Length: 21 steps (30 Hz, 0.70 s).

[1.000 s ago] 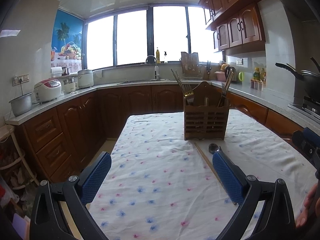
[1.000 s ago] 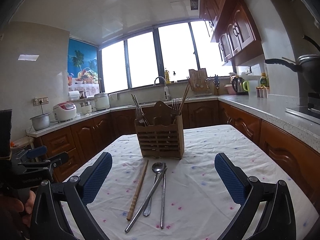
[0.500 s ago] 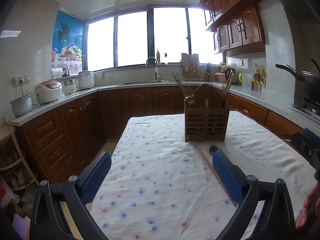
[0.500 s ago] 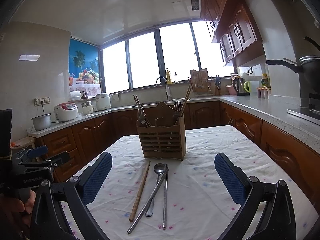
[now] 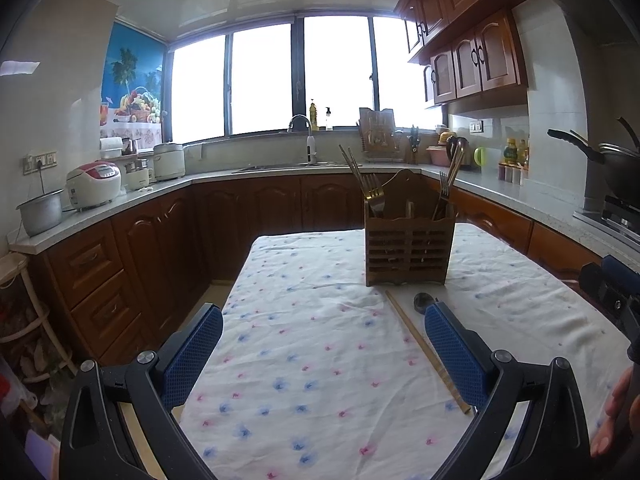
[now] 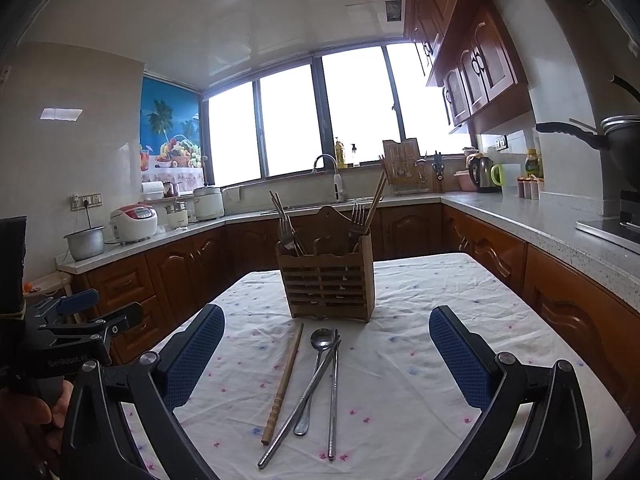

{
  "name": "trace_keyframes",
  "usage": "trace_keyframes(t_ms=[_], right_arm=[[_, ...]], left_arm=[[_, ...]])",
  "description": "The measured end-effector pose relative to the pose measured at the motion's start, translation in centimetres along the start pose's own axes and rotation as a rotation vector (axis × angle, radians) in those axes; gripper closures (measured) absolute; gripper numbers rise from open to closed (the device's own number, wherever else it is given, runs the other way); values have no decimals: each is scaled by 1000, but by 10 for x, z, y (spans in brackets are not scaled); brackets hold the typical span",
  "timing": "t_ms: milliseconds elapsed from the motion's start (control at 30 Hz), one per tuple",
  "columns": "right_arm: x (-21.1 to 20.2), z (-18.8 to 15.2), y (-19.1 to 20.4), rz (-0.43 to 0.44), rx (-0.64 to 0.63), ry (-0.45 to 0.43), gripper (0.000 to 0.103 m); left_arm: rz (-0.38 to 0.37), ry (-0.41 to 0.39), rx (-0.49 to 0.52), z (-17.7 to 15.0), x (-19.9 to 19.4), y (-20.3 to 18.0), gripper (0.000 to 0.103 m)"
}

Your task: Organize utensils

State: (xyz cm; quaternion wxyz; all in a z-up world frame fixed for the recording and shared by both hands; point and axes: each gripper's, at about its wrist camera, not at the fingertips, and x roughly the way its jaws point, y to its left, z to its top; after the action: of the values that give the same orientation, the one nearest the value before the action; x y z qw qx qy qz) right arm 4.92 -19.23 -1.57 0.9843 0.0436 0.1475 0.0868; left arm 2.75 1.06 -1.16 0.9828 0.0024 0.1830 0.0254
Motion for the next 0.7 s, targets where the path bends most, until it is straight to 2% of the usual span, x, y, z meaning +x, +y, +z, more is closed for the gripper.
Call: trace_keyframes(t_ms=[700], right_arm=[[-1, 3, 1, 3, -4, -5, 0]], left_arm=[[-7, 3, 4, 1, 1, -2, 1]])
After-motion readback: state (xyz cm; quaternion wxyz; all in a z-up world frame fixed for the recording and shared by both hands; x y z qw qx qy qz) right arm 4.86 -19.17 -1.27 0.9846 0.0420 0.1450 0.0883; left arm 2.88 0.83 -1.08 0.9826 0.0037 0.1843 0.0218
